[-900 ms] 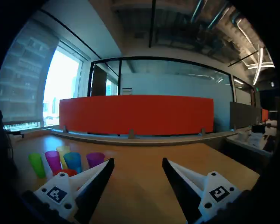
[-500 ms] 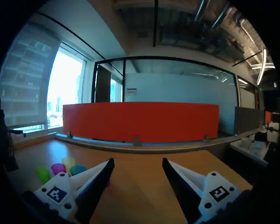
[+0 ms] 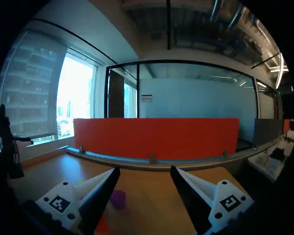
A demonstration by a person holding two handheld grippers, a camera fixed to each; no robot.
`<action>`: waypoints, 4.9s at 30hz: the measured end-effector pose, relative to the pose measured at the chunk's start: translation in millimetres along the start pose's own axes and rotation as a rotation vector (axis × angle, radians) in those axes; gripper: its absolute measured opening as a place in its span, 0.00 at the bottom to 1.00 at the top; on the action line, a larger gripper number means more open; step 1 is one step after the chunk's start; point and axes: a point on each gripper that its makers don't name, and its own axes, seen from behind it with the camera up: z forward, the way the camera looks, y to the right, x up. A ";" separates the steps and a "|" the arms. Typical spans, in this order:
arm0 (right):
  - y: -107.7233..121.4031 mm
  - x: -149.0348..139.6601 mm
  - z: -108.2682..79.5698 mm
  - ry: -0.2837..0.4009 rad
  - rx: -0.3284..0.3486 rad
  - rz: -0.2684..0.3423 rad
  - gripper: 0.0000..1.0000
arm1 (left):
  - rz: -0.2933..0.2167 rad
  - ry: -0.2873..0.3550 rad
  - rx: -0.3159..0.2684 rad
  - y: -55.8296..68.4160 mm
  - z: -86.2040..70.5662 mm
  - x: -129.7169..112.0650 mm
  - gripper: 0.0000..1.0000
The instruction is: Pour water
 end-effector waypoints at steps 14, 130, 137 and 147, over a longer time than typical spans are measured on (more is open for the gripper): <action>-24.6 8.6 8.7 -0.023 0.115 -0.001 1.00 | -0.019 0.025 -0.146 24.1 -0.8 26.6 0.98; -161.9 -116.8 74.1 -0.434 0.703 -0.273 1.00 | 0.327 -0.552 -0.776 139.5 -13.3 -215.7 0.98; -164.3 -125.3 82.0 -0.446 0.711 -0.270 1.00 | 0.336 -0.594 -0.781 139.2 -8.7 -236.4 0.98; -163.9 -136.1 91.0 -0.461 0.714 -0.263 1.00 | 0.332 -0.605 -0.802 148.3 0.9 -250.1 0.98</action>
